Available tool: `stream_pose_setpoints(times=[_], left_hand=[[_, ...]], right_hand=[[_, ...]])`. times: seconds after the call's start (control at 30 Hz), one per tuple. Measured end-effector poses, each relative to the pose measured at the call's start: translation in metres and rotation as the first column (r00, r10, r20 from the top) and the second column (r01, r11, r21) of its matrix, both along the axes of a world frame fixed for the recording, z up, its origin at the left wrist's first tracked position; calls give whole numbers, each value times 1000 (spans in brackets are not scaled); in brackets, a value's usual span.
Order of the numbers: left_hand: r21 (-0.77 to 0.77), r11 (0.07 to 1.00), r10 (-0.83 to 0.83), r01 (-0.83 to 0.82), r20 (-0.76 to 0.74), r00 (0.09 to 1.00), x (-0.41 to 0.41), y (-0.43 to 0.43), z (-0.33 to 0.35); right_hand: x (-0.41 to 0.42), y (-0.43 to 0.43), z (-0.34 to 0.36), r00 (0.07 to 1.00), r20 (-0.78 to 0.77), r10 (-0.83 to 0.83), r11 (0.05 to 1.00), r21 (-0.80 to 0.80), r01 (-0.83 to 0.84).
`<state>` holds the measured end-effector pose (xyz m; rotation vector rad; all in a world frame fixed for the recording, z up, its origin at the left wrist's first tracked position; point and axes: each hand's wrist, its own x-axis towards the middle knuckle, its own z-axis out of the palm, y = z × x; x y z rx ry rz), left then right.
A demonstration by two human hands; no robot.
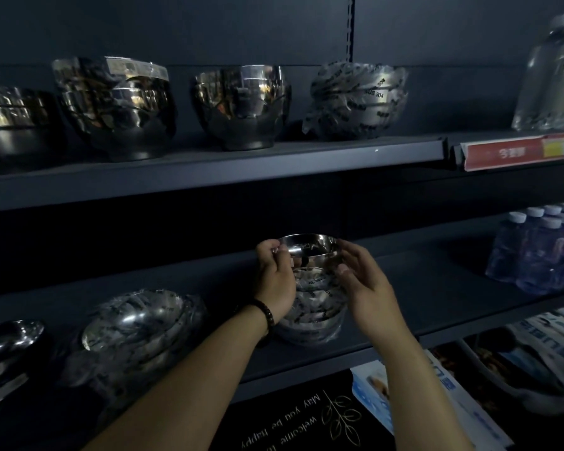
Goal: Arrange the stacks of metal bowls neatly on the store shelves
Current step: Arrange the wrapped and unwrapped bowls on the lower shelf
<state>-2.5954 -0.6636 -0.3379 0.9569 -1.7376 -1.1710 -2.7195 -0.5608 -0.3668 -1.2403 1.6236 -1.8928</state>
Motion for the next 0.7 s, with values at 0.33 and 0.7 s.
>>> stream_pose_setpoints(times=[0.33, 0.7], left_hand=[[206, 976, 95, -68, -125, 988, 25, -8, -37], [563, 825, 42, 46, -142, 989, 15, 18, -61]], right_hand=[[-4, 5, -23, 951, 295, -89, 996, 57, 76], [18, -1, -47, 907, 418, 52, 982, 143, -122]])
